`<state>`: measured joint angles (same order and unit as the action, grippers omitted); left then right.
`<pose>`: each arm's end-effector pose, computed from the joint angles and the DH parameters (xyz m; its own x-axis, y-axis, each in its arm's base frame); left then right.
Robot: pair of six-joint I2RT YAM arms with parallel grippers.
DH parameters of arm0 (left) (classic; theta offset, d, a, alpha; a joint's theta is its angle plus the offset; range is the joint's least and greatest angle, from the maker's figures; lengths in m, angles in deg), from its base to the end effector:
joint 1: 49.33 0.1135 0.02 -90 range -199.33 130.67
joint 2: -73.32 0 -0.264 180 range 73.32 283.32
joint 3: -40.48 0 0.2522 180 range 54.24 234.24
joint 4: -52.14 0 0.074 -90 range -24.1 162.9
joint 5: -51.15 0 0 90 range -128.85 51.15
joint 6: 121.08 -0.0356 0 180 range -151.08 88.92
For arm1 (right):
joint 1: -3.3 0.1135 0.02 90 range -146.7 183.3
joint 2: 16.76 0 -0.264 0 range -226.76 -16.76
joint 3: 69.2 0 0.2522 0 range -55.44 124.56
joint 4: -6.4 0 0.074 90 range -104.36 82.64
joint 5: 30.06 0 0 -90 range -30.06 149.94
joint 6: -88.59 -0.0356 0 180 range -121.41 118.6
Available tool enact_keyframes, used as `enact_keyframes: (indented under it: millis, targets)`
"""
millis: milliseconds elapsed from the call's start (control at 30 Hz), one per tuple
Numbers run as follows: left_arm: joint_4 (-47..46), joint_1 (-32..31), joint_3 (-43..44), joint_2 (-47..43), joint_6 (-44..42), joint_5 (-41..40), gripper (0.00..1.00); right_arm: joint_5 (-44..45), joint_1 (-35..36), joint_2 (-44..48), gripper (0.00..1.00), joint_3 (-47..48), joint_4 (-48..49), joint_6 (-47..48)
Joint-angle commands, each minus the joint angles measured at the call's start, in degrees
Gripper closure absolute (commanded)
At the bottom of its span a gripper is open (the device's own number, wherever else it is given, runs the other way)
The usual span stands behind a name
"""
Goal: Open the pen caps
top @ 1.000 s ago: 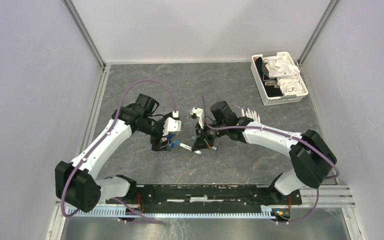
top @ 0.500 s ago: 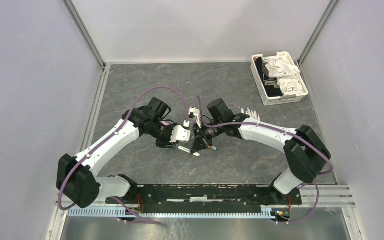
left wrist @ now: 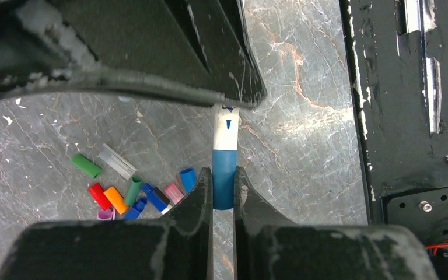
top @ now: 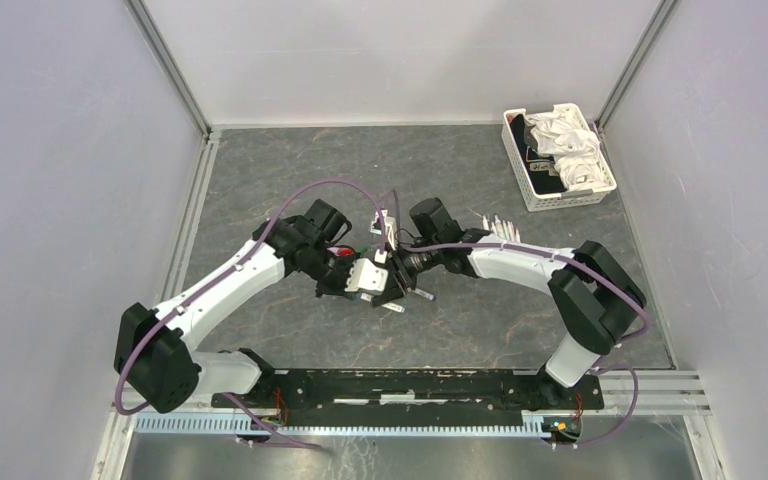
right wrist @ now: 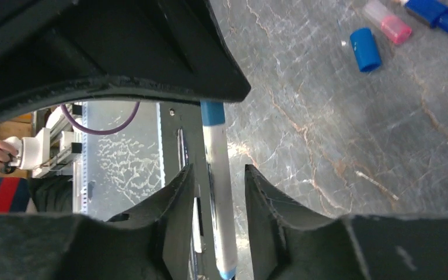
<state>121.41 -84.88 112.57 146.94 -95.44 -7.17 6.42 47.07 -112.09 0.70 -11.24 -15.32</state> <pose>0.1779 -0.1501 0.2616 0.2403 0.7713 -0.5894 0.9676 -0.2389 0.0819 0.2270 0.2571 0.2031 -0.6795 -0.4530 -0.5771 -0.6924 0.1359 0.7086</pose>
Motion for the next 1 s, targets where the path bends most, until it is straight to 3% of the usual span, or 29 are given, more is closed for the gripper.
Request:
enact_keyframes:
  millis: [0,133,333,467,700,833,967]
  targets:
    - [-2.2,-0.4,1.6,-0.2,0.3,1.6,0.98,-2.5,0.3,-0.7,0.58,-2.0,14.6,-9.5]
    - [-2.4,-0.4,1.8,-0.5,0.4,0.8,0.98,-2.2,0.2,-1.6,0.72,-2.6,18.3,-13.0]
    - [-2.1,-0.3,2.8,-0.6,0.6,-1.3,0.98,-3.1,0.2,-1.2,0.99,-2.4,14.3,-9.6]
    - [-0.6,2.8,4.0,0.5,-2.7,-4.2,0.98,-3.0,-0.5,0.1,1.00,-2.6,7.6,-3.8]
    - [4.2,15.2,7.5,1.7,-13.3,-6.9,0.98,1.1,-3.8,4.3,1.00,-6.1,-0.6,3.0]
    - [2.3,16.8,5.5,0.9,-14.5,-8.2,0.98,3.6,-5.9,6.0,1.00,-7.4,-4.2,5.5]
    - [-1.0,16.8,3.7,1.4,-10.7,-3.5,0.98,11.4,-8.7,7.7,1.00,-6.3,-8.2,6.5]
